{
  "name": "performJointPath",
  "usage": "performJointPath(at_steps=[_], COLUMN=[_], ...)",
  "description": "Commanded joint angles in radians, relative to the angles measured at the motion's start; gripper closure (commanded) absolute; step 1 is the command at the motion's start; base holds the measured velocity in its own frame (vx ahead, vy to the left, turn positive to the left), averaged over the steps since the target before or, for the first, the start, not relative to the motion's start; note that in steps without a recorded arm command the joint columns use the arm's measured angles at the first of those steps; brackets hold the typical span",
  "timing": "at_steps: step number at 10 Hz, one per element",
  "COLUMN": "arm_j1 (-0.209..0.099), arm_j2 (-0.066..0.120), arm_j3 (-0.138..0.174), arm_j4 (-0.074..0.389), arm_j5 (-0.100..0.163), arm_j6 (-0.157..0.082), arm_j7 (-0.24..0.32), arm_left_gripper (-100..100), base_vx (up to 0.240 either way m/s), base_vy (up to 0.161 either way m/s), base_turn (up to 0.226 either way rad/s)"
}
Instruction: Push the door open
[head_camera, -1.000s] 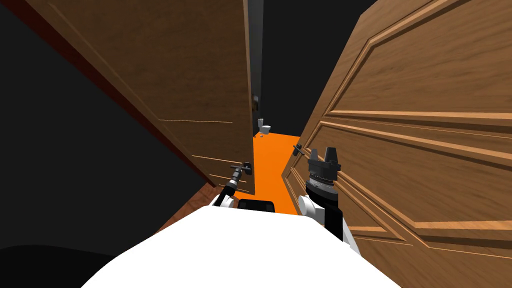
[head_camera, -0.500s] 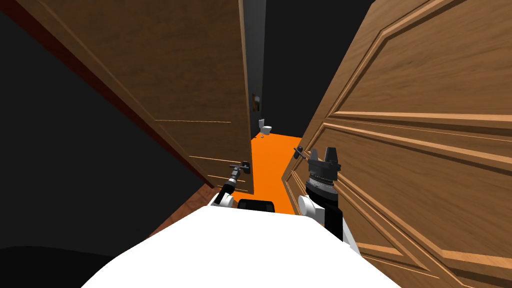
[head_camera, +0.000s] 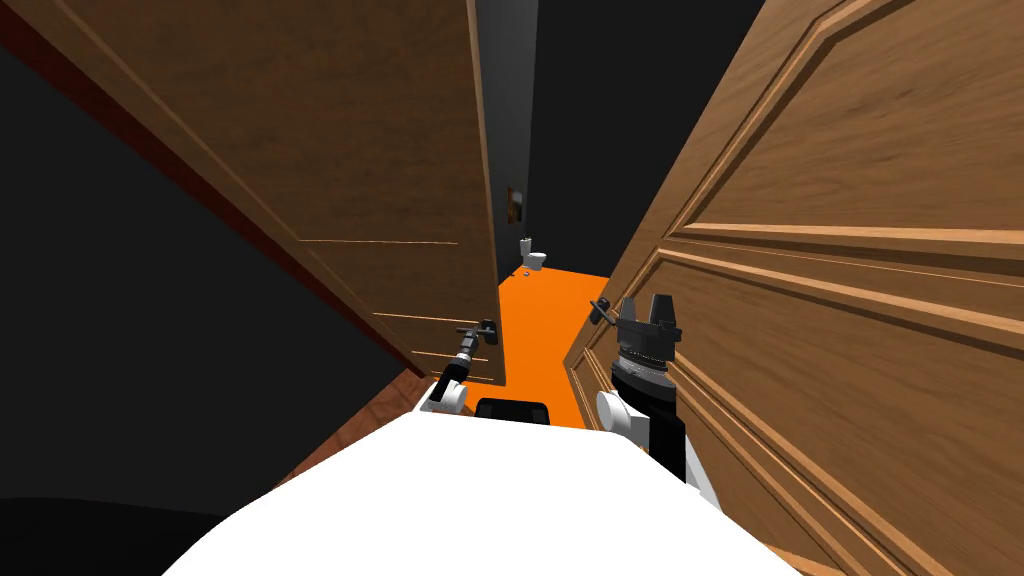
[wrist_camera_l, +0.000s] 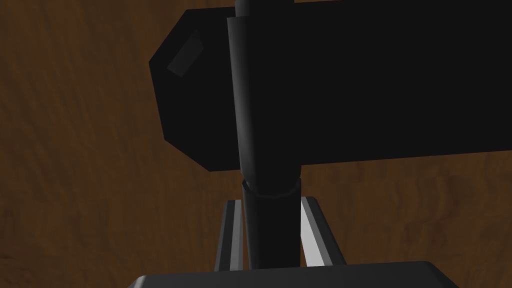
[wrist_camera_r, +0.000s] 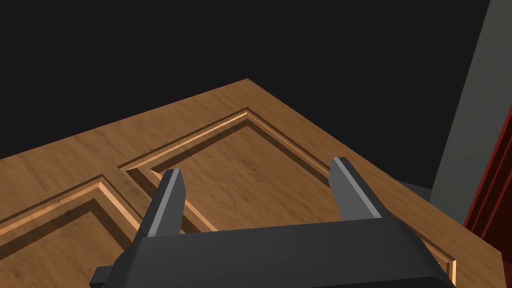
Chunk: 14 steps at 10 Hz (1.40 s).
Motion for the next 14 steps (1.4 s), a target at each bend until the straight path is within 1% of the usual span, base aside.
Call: performJointPath(at_steps=[1,3,4,5,8,10,11,12,14], arm_j1=[-0.011,-0.023,-0.034,-0.039,-0.063,-0.073,-0.065,-0.068,-0.068], arm_j2=[-0.006,-0.017,-0.028,-0.033,-0.059,-0.069,-0.065,-0.056,-0.055], arm_j3=[0.029,0.05,0.069,0.078,0.121,0.138,0.133,0.146,0.156], arm_j4=[0.001,0.012,0.022,0.027,0.049,0.058,0.058,0.057,0.056], arm_j5=[0.002,0.002,0.003,0.004,0.005,0.006,0.006,0.007,0.008], arm_j6=[-0.002,0.002,0.006,0.008,0.018,0.021,0.021,0.02,0.02], arm_j7=[-0.004,-0.007,-0.01,-0.012,-0.019,-0.021,-0.019,-0.03,-0.04], arm_left_gripper=[100,100,100,100,100,100,100,100,100], base_vx=[0.095,0.08,0.113,0.125,0.174,0.162,0.079,0.135,0.194], base_vy=[-0.077,-0.076,-0.095,-0.11,-0.126,-0.075,-0.02,-0.033,-0.054], base_turn=[0.047,0.059,0.074,0.072,0.088,0.045,0.019,0.103,0.118])
